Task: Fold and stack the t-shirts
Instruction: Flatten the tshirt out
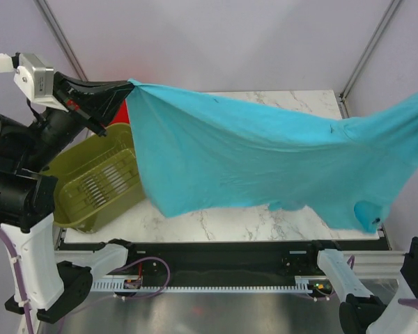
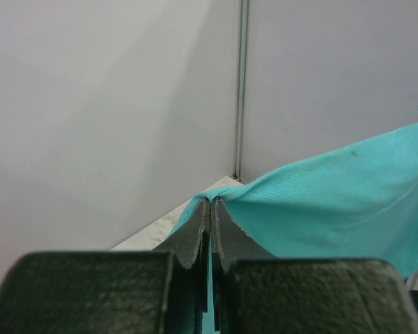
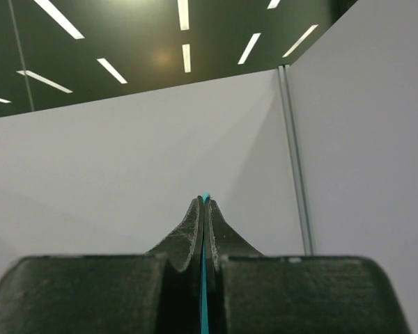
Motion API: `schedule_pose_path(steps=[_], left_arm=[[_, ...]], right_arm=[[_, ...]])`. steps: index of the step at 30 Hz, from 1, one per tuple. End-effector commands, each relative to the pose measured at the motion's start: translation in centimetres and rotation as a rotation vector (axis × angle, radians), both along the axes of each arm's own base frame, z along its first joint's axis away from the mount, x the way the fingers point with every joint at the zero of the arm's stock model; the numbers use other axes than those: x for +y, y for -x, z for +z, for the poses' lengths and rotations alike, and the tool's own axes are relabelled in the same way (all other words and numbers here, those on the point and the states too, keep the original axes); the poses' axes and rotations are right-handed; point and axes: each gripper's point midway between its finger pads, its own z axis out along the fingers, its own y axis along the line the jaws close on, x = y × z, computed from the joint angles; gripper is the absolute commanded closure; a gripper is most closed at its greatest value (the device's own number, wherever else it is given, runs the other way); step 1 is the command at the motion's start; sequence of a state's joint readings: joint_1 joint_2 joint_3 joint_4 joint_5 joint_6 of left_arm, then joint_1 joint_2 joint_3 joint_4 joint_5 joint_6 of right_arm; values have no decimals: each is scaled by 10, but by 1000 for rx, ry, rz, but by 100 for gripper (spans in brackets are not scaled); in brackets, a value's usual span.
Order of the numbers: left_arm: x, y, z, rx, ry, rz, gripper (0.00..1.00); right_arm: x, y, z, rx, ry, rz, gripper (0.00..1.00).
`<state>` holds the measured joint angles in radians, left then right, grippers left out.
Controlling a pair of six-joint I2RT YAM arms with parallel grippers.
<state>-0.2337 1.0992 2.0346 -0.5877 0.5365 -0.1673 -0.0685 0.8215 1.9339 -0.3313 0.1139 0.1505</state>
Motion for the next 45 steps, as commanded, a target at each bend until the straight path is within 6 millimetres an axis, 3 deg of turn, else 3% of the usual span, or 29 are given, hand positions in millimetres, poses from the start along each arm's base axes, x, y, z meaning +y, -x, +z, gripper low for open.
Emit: schedule_pose_path(steps=[1,2,3,4,6,7,8,9,12,13,14,15,17,18,19,20,21,23,24,25,26,28,29,31,32,33,34,36,45], left_arm=[[-14,-45,-32,138,-7,-23,98],[-17,-56,-40,162,-17,-19,98],[-18,-73,-54,193,-37,-5,98],[-21,-100,-71,246,-53,18,98],[-25,-134,-103,312,-97,45,98],[-24,-149,-116,343,-111,72,98],[-28,-178,-146,407,-146,83,98],[-29,-192,-165,447,-165,96,98],[-33,-246,-239,586,-245,143,98],[-32,-258,-256,615,-265,156,98],[-33,-280,-295,677,-310,173,98],[-32,-291,-310,700,-329,189,98],[-20,-315,-346,764,-353,245,98],[-13,-334,-377,822,-360,269,98],[-11,-343,-396,854,-371,284,98],[-8,-351,-411,875,-379,290,98],[-7,-364,-441,917,-398,298,98],[-6,-377,-455,923,-413,311,98],[-2,-383,-483,966,-431,326,98],[-1,-386,-489,974,-437,338,98],[3,-391,-495,958,-468,346,98],[9,-396,-510,974,-486,375,98],[10,-399,-510,968,-489,384,98],[11,-403,-518,974,-492,388,98],[9,-406,-516,964,-491,387,98],[10,-408,-516,961,-494,391,98],[10,-408,-520,963,-499,392,98],[12,-410,-518,957,-499,401,98],[15,-417,-502,927,-478,414,98]], right_arm=[[-24,-82,-37,214,-8,-116,100],[-27,-100,-43,242,5,-135,100],[-30,-135,-56,303,9,-137,100],[-29,-154,-61,318,18,-129,100],[-29,-215,-101,429,33,-104,100],[-27,-234,-115,458,40,-89,100],[-20,-261,-138,484,65,-44,100],[-17,-288,-163,525,67,-17,100],[-2,-346,-221,506,80,90,100],[0,-361,-256,578,69,118,100],[3,-374,-277,571,61,138,100],[7,-400,-316,633,54,176,100],[11,-426,-348,648,30,217,100],[14,-451,-395,724,14,251,100],[18,-465,-397,706,5,278,100],[21,-487,-443,779,-11,300,100],[27,-497,-457,797,-8,335,100],[35,-527,-491,842,-11,365,100],[37,-536,-499,853,-8,375,100],[42,-548,-491,842,9,390,100],[48,-558,-517,883,9,403,100],[54,-574,-512,875,25,406,100],[60,-580,-532,904,28,415,100],[64,-592,-527,895,37,413,100],[63,-596,-543,920,38,409,100],[81,-598,-547,925,50,430,100],[83,-603,-542,918,53,428,100],[87,-607,-556,935,51,416,100],[72,-612,-562,944,27,330,100]])
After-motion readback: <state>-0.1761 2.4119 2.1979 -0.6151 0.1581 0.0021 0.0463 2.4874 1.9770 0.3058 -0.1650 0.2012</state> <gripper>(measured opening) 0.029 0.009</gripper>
